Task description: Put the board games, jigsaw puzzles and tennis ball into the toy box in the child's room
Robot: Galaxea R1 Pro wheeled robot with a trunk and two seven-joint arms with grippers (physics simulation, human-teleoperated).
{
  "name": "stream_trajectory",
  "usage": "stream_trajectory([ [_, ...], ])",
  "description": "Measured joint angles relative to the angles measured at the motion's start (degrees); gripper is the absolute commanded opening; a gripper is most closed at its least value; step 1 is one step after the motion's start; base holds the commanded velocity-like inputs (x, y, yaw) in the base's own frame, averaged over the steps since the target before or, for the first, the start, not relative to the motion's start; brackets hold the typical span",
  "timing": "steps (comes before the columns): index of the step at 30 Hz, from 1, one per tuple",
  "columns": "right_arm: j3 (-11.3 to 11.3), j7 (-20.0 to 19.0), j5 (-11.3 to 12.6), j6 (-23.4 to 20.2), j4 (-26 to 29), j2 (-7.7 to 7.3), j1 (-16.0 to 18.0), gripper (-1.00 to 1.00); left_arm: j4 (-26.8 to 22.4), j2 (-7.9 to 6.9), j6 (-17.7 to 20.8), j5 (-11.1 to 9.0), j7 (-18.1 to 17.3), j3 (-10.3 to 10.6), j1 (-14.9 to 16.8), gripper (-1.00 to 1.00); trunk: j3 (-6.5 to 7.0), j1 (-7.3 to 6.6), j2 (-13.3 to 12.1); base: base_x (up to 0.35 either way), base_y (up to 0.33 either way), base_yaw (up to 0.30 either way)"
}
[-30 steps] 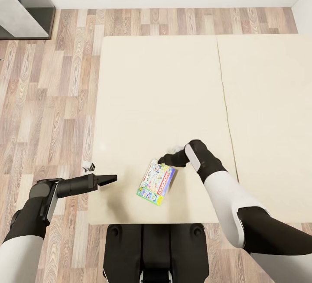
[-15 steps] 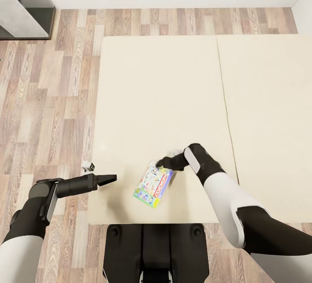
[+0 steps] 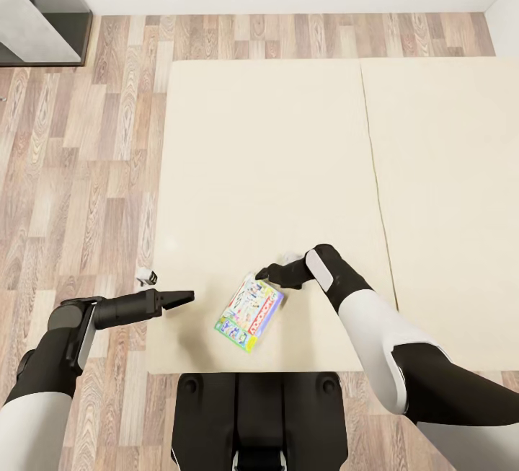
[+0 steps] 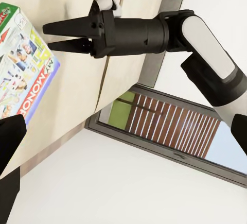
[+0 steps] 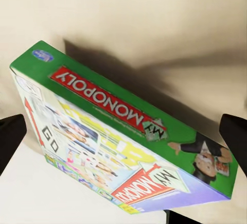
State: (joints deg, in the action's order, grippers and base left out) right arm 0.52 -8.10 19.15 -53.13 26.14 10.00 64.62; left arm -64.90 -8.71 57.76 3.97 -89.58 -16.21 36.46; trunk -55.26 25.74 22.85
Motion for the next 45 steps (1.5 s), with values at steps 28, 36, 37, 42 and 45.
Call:
stream_trajectory([
  [28,-0.3,-2.5,0.3,1.3,3.9,0.0,-8.1,1.0,0.0,-0.05,0.0,0.0,0.0,0.0,0.0,1.0,0.0,0.01,0.0,0.0,0.0,0.0],
  [36,0.1,-4.7,-0.2,1.3,11.5,0.0,-13.2,1.0,0.0,-0.01,-0.1,0.1,0.0,0.0,0.0,1.0,-0.01,0.01,0.0,0.0,0.0,0.0],
  [37,0.1,-4.8,-0.3,1.3,11.9,0.0,-13.5,1.0,0.0,0.0,-0.1,0.1,0.0,0.0,0.0,1.0,-0.01,0.01,0.0,0.0,0.0,0.0],
  [42,0.3,-5.0,-0.4,1.3,12.4,0.0,-14.0,1.0,0.0,0.0,-0.1,0.1,0.0,0.0,0.0,1.0,-0.01,0.01,0.0,0.0,0.0,0.0],
  [45,0.2,-5.1,-0.4,1.3,12.4,0.0,-14.0,1.0,0.0,0.0,-0.1,0.0,0.0,0.0,0.0,1.0,-0.01,0.01,0.0,0.0,0.0,0.0],
])
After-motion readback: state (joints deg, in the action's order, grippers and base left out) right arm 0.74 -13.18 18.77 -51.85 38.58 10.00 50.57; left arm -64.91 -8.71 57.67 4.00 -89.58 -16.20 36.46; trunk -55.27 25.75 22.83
